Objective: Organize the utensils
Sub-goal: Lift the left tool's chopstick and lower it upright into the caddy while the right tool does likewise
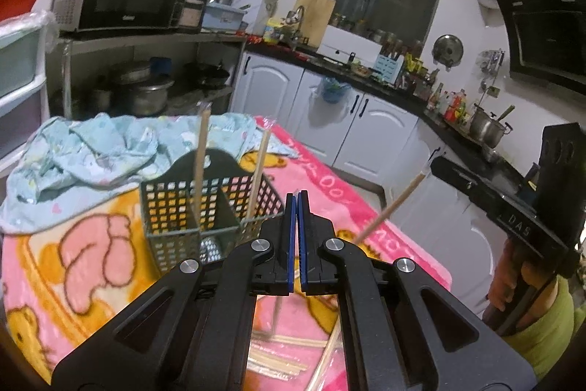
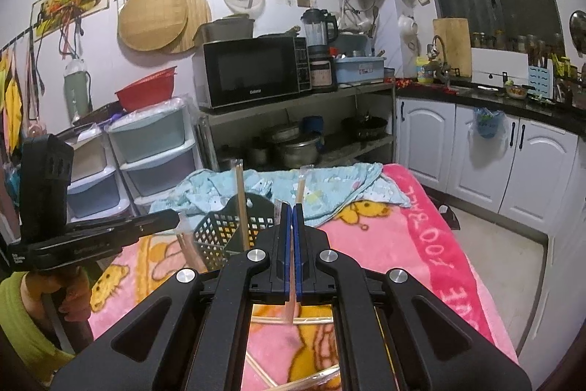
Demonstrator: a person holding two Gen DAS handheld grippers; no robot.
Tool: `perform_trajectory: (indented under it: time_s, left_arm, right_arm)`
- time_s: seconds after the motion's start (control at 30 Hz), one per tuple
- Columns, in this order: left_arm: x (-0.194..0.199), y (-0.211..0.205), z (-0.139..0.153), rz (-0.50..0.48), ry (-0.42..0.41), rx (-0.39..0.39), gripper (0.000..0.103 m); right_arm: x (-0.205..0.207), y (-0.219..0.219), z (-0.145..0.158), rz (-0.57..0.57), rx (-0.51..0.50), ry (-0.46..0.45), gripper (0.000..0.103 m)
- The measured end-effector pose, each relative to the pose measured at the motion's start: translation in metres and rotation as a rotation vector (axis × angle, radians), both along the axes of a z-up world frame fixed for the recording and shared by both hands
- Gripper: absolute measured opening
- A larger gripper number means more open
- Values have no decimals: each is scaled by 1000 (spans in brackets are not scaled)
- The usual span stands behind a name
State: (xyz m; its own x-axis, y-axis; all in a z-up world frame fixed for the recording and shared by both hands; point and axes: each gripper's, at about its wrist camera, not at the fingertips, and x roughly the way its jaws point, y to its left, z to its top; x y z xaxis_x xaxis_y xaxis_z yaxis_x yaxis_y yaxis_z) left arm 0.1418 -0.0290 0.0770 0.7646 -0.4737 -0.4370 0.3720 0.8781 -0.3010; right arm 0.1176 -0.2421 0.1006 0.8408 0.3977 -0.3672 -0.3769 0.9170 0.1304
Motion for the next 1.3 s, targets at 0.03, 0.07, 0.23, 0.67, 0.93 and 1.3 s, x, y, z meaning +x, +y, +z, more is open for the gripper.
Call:
perform_trajectory:
  time_s: [0.03,0.07,0.23,0.67,0.93,1.3]
  left_arm:
    - [0,-2,3,-3,-6,-1,0]
    - [0,-3,6,-6,-16,-3,0]
    - [1,-4,17,-16,-51,-17,0]
    - [7,3,46,-11,-119,-23,0]
    - [11,14,71,22,-181,-14,0]
    - [32,33,98,80,-225,-8,0]
  right_arm:
    - [-1,0,2,-1,1,-7,1]
    - [-2,0,3,-3,1,-14,1]
    - [-7,1,11,-2,-4,-45,2]
    - [-2,0,19,-2,-6,-67,1]
    - [5,5,37,13,-6,-110,1]
    - [30,24,78,50,-5,-188,1]
